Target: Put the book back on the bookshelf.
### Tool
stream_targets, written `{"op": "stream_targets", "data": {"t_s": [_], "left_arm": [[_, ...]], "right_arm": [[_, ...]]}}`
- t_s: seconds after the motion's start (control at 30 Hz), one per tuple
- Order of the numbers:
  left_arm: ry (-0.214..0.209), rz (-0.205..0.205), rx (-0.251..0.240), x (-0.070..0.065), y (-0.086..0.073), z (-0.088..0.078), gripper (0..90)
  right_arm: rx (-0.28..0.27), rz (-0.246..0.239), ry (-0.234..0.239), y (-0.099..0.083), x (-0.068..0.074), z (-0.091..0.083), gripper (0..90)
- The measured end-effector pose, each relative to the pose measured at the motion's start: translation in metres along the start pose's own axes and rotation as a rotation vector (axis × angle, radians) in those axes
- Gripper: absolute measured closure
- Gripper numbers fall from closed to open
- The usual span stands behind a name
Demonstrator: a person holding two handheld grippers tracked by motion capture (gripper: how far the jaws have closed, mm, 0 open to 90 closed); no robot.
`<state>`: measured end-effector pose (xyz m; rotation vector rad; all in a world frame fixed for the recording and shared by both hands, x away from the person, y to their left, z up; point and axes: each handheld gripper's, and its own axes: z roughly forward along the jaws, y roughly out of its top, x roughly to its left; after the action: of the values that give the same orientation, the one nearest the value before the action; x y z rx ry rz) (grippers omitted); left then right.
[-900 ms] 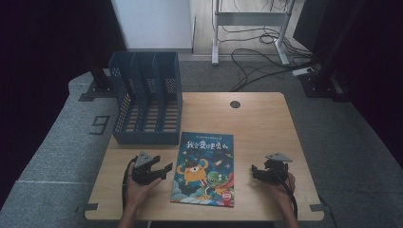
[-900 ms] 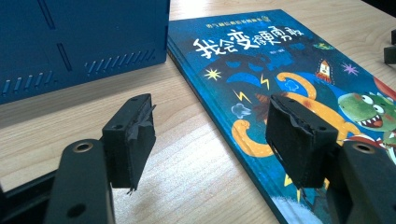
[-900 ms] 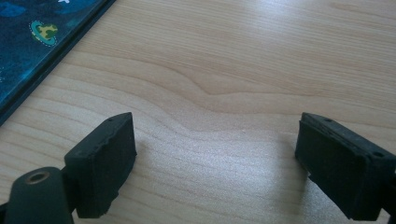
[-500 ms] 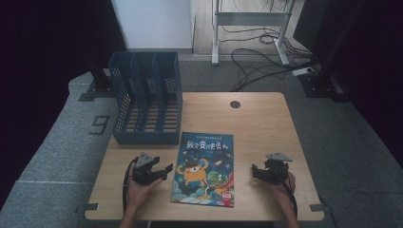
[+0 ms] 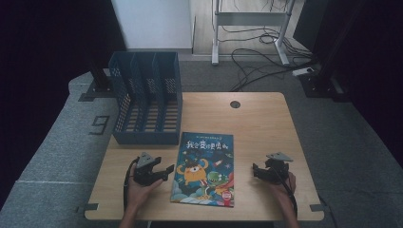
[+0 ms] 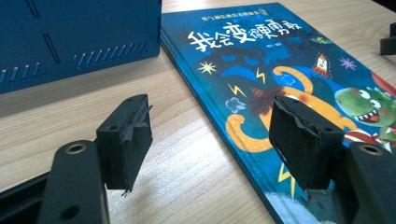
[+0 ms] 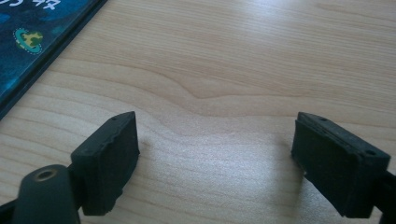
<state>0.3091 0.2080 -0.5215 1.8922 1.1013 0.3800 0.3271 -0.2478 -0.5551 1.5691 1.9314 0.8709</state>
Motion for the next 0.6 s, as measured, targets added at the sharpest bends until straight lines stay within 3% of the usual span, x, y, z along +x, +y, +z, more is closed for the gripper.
{"op": "stream_targets", "data": {"t_s": [0.13, 0.2, 0.6], "left_arm": [[-0.008, -0.001, -0.002, -0.002, 0.001, 0.0, 29.6], [-0.01, 0.0, 0.003, -0.003, 0.001, 0.0, 29.6], [-0.038, 0.003, 0.02, -0.011, 0.001, 0.006, 30.4]], "right_arm": [[-0.006, 0.029, -0.018, 0.0, -0.002, -0.001, 16.4], [-0.016, 0.056, -0.005, 0.0, -0.003, -0.002, 16.8], [-0.059, 0.051, 0.033, 0.005, 0.007, -0.01, 18.4]]}}
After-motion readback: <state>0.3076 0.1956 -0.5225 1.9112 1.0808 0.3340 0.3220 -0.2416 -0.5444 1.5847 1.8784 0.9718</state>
